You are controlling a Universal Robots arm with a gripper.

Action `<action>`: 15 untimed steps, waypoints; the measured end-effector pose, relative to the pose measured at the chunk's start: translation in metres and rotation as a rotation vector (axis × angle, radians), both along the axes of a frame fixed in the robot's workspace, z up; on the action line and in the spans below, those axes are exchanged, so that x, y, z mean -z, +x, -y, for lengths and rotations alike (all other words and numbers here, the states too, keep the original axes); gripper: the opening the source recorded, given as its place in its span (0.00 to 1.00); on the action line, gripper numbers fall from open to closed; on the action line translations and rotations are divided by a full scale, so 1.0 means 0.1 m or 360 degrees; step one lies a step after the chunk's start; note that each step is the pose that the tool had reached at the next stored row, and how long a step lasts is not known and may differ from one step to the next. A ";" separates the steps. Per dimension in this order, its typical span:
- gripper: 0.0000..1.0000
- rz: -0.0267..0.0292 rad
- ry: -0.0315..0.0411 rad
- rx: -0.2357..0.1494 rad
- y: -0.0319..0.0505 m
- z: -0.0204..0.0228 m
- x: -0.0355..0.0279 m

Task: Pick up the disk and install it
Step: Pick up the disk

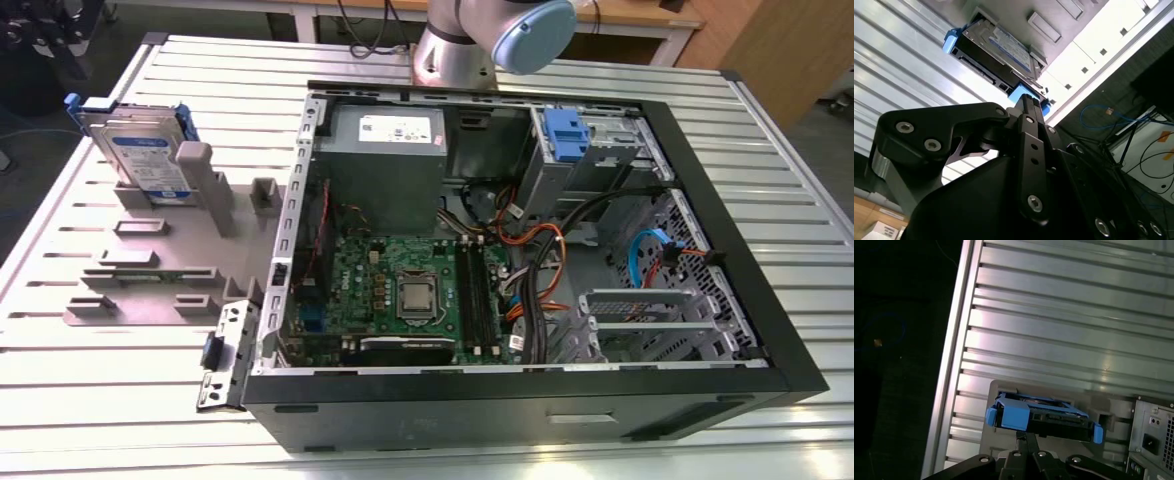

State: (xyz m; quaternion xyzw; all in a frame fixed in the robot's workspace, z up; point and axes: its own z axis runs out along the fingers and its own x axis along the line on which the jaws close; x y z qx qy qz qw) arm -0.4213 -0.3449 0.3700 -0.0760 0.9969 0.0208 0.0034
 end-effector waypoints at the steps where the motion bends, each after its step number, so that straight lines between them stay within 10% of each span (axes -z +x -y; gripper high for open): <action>1: 0.11 0.00000 0.0000 -0.0007 0.000 0.000 0.000; 15: 0.11 -0.00001 -0.0002 -0.0132 0.000 0.000 0.000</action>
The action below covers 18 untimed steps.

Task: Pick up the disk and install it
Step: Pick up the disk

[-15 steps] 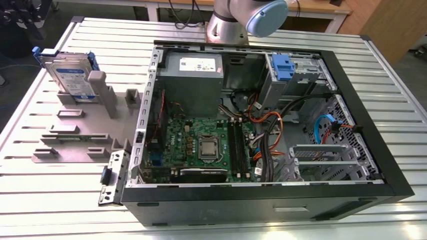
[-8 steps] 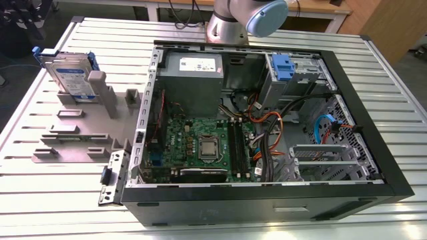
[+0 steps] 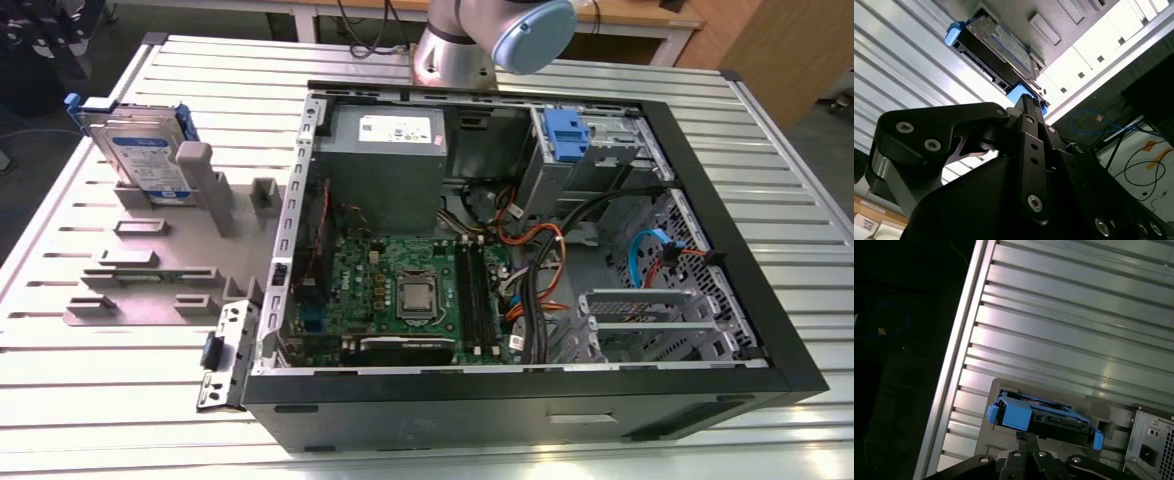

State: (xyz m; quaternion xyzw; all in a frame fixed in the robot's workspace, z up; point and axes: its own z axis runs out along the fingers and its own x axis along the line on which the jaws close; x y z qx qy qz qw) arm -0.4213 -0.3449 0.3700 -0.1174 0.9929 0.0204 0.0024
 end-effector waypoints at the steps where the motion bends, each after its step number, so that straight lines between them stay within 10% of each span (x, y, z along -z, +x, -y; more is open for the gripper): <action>1: 0.11 0.00000 0.0000 -0.0008 0.000 0.000 0.000; 18: 0.11 0.00001 0.0000 -0.0144 0.000 0.000 0.001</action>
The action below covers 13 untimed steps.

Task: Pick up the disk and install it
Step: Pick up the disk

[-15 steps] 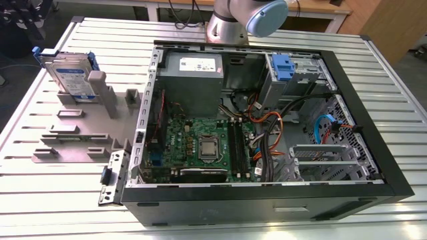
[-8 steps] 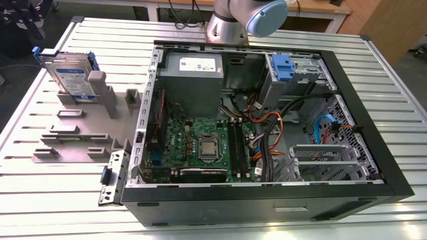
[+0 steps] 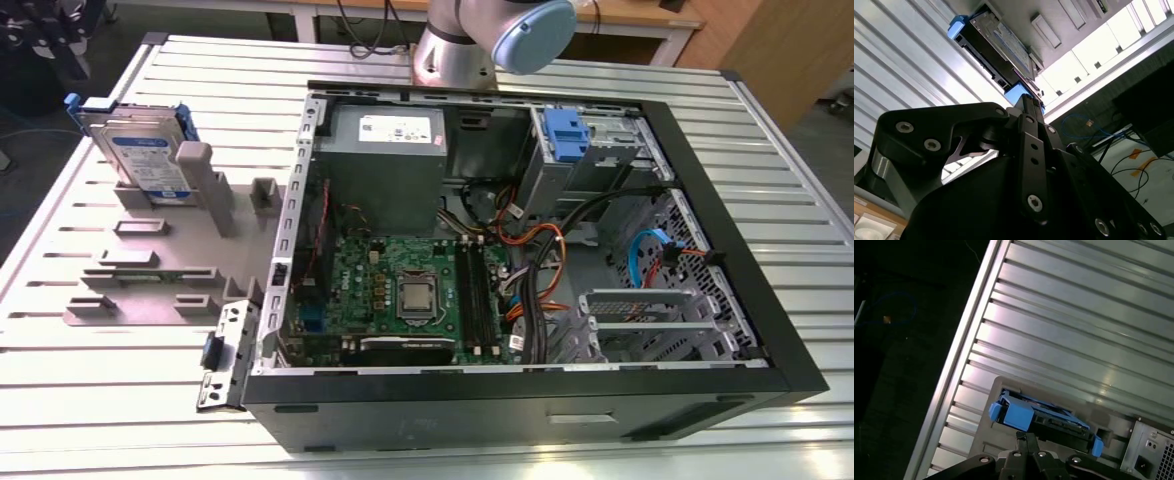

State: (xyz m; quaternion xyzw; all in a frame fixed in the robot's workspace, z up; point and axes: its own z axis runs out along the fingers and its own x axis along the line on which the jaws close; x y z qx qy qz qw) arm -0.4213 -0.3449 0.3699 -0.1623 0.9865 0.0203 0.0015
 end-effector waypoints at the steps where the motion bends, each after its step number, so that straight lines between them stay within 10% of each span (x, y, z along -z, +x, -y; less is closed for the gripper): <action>1: 0.11 -0.00001 0.0000 -0.0008 0.000 0.000 0.000; 13: 0.11 -0.00001 0.0000 -0.0105 0.000 0.000 0.000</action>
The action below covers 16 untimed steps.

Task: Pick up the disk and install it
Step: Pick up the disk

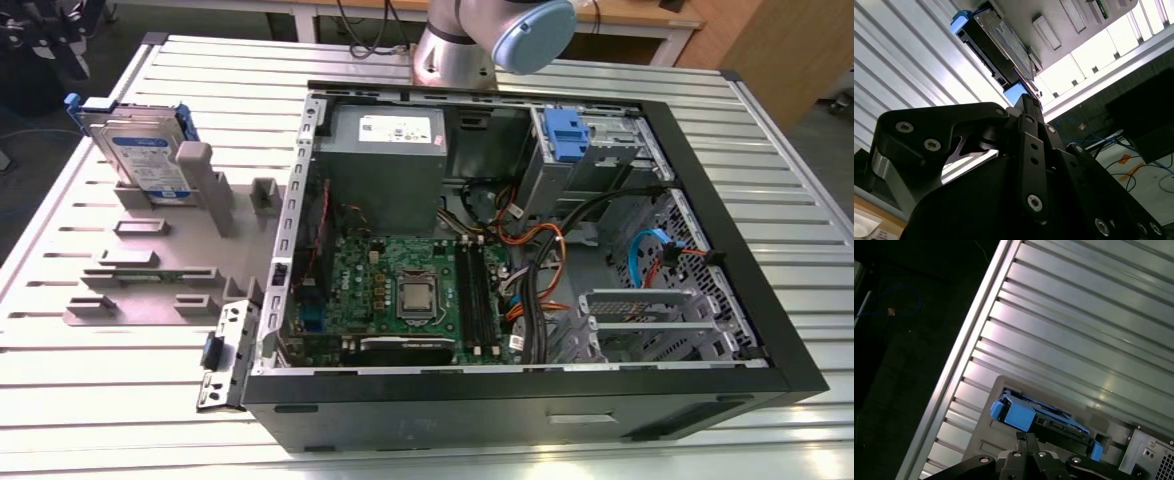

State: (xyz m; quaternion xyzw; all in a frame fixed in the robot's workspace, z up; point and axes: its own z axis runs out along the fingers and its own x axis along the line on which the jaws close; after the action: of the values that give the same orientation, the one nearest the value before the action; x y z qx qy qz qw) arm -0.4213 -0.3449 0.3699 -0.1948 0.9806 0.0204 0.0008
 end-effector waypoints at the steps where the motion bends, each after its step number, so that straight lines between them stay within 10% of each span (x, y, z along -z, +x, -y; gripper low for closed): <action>1: 0.11 0.00000 0.0000 -0.0009 0.000 0.000 0.000; 16: 0.11 0.00000 -0.0001 -0.0145 0.000 0.000 0.002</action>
State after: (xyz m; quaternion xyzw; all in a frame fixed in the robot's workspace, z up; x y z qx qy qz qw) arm -0.4213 -0.3449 0.3697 -0.2392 0.9708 0.0202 -0.0002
